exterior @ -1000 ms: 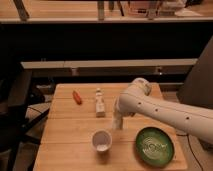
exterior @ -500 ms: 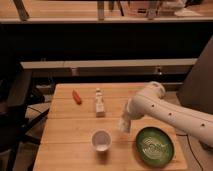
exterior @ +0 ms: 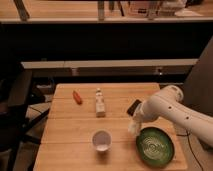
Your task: Place the white sponge in the ceramic bowl
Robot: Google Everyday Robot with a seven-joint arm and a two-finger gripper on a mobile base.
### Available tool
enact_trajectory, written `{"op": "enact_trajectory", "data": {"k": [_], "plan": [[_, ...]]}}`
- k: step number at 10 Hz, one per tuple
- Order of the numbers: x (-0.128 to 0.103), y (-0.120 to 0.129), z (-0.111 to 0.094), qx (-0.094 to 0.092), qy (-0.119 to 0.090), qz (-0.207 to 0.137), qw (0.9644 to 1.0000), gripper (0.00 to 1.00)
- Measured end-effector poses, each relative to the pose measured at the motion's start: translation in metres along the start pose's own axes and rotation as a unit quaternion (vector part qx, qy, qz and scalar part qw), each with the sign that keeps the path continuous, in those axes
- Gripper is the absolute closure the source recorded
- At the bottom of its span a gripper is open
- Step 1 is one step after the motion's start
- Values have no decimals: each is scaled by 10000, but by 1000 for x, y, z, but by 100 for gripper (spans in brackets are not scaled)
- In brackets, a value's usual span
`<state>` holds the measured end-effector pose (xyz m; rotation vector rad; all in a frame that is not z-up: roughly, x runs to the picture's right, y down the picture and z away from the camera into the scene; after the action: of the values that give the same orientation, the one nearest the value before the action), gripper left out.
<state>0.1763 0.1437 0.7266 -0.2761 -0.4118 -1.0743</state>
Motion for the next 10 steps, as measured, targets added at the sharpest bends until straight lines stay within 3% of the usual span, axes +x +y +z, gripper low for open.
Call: {"op": "enact_trajectory", "data": {"k": [3,5,10], "plan": [[-1,16,-3,10,-59,129,9999,98],[-2,40,-6,14,-107,266,9996,98],[-2,57,-4,74,-168,464,9988,98]]}}
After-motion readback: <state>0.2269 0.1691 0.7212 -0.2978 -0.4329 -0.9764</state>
